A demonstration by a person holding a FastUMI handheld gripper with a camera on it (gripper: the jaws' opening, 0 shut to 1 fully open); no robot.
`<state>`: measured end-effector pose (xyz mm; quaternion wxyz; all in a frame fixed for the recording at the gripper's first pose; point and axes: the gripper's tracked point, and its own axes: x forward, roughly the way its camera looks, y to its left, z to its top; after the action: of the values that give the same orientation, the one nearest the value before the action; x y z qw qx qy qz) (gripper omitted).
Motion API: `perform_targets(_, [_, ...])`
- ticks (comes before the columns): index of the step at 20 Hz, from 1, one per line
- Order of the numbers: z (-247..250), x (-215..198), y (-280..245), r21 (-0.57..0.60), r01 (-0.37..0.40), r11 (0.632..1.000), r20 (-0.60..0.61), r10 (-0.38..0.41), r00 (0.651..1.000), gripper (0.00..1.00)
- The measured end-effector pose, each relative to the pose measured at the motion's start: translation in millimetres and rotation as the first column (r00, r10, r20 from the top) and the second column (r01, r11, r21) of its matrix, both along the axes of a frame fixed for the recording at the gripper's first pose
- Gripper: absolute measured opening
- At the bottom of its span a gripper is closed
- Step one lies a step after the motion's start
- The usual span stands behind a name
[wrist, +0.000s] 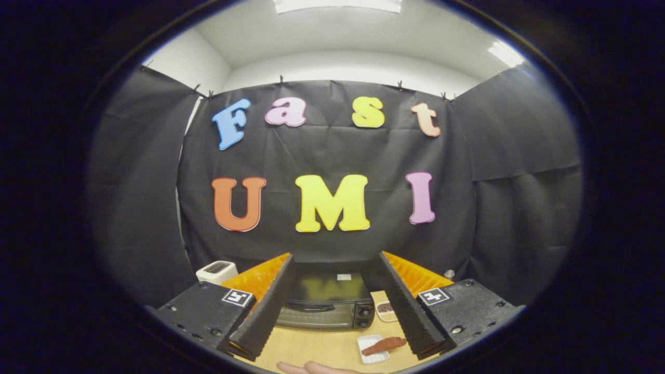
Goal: Open the toaster oven, put the food inside, and close the toaster oven door.
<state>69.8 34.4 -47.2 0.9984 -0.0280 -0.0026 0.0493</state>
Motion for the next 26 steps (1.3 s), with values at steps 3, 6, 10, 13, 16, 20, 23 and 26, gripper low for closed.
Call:
perform_targets(3, [-49.1, 47.9, 17.0, -0.047, -0.037, 0.998, -0.091, 0.033, 0.995, 1.0])
perform_targets(6, [-116.2, 90.9, 37.0, -0.061, -0.082, 0.995, -0.242, 0.065, 0.968, 1.0])
perform_targets(10, [-171.6, 137.9, 47.0, -0.066, -0.08, 0.995, -0.327, 0.054, 0.943, 1.0])
perform_targets(13, [-204.3, 168.1, 53.1, -0.069, -0.077, 0.995, -0.377, 0.045, 0.925, 1.0])
perform_targets(16, [-238.7, 180.6, 49.4, -0.051, -0.029, 0.998, -0.451, 0.003, 0.893, 1.0])
perform_targets(20, [-243.9, 185.0, 51.8, -0.023, -0.04, 0.999, -0.459, 0.025, 0.888, 1.0])
perform_targets(23, [-248.3, 196.9, 56.1, -0.024, -0.033, 0.999, -0.455, 0.018, 0.89, 1.0])
perform_targets(26, [-250.7, 194.0, 55.8, -0.017, -0.031, 0.999, -0.445, 0.02, 0.895, 1.0])
